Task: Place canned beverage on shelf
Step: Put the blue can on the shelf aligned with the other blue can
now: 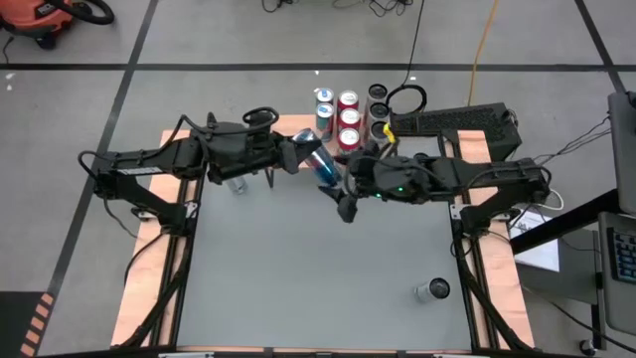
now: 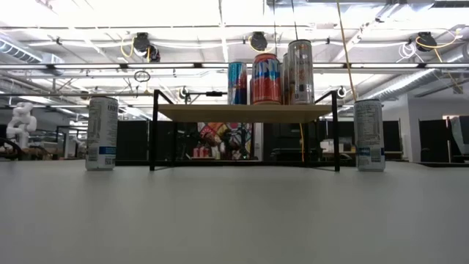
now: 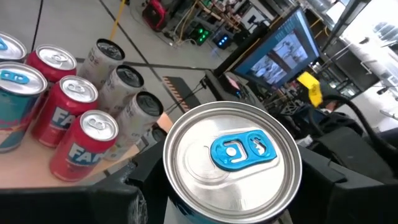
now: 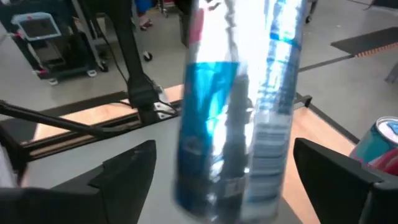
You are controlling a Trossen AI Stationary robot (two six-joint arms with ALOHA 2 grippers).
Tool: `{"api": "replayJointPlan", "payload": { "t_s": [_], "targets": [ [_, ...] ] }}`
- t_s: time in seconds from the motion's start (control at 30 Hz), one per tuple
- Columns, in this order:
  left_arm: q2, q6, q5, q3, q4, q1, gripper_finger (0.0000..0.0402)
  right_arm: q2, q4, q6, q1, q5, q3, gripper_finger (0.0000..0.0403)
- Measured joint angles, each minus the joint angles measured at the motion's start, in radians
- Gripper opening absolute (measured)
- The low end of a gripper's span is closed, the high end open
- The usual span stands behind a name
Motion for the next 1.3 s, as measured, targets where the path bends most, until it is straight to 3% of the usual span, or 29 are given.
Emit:
{"api": "replayJointPlan", "payload": {
  "t_s": [0.2,0.6,0.7,1.0,1.13,1.3],
  "targets": [
    [0.0,0.0,-0.002,0.0,-0.018,0.0,0.0235,0.012,0.022,-0.003,-0.013,0.0,0.0,0.0317],
    [0.0,0.001,-0.015,0.0,-0.02,0.001,0.0235,0.011,0.018,-0.003,-0.033,-0.038,0.0,0.0205],
    [0.0,0.0,-0.015,0.0,-0.019,0.001,0.0235,0.011,0.019,0.012,-0.038,-0.045,0.0,0.021],
    [0.0,0.001,-0.006,0.0,-0.011,0.001,0.0235,0.013,0.008,0.016,-0.075,-0.096,0.0,0.0311],
    [0.0,0.002,-0.013,0.0,-0.013,0.001,0.0235,0.013,0.005,0.011,-0.088,-0.123,0.0,0.0299],
    [0.0,0.001,-0.013,0.0,-0.015,0.001,0.0235,0.017,0.006,-0.008,-0.093,-0.141,0.001,0.0241]
  ]
}}
